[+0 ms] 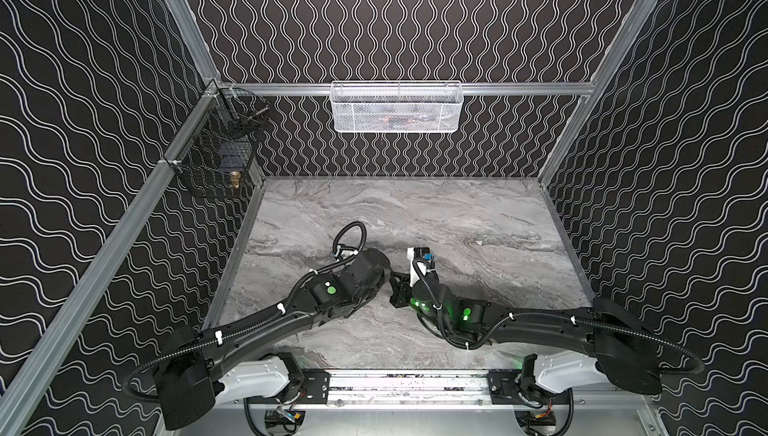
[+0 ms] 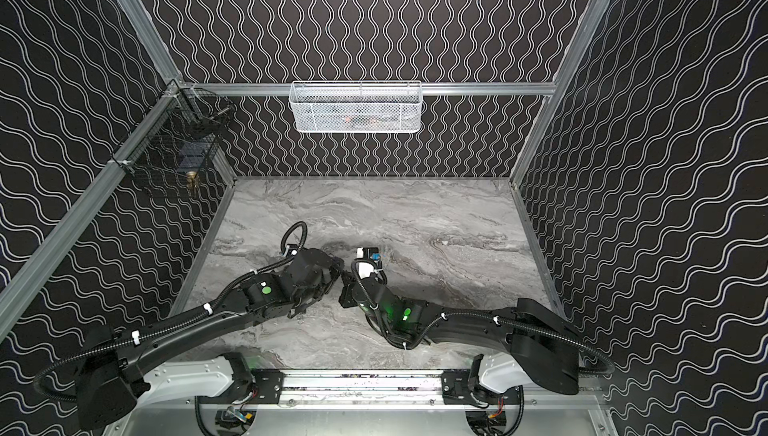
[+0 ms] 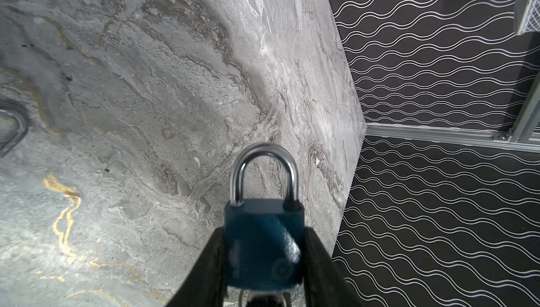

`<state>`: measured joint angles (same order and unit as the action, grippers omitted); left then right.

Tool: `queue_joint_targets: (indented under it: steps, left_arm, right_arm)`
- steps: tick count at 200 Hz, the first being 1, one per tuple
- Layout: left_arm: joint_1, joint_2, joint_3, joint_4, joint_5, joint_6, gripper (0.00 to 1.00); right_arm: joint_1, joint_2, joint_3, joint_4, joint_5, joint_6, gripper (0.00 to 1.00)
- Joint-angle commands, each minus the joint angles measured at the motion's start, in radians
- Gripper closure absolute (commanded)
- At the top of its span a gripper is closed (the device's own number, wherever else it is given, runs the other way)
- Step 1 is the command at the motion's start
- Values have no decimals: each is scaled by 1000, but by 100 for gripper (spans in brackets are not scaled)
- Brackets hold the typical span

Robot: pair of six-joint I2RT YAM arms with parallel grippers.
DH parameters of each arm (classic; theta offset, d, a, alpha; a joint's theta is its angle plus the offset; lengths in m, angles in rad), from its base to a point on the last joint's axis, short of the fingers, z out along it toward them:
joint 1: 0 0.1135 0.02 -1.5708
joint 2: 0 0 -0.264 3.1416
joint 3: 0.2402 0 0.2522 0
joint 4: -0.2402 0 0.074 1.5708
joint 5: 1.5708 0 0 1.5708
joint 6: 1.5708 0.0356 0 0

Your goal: Unlock with the key

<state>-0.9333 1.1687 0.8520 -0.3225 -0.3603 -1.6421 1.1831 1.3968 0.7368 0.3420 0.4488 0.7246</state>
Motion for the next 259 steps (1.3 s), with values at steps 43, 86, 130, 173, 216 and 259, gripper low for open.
queue_joint_targets:
  steps: [43, 86, 130, 173, 216, 259]
  left_arm:
    - [-10, -14, 22, 30, -1, 42, 99]
    - [-11, -16, 23, 22, -25, 56, 98]
    - [-10, -14, 25, 26, -28, 59, 98]
    - [-10, -10, 30, 28, -23, 62, 99]
    - [-10, -8, 30, 29, -22, 63, 99]
    - [-10, 0, 33, 43, -3, 71, 99]
  right_arm:
    - [1, -61, -31, 38, -67, -22, 91]
    - [0, -124, -67, -2, -71, -17, 77]
    - [-21, -177, -89, -20, -95, 21, 78]
    - [-54, -166, -90, 5, -152, 41, 82]
    - [-63, -148, -86, 35, -185, 39, 88]
    - [-74, -135, -85, 44, -186, 44, 93]
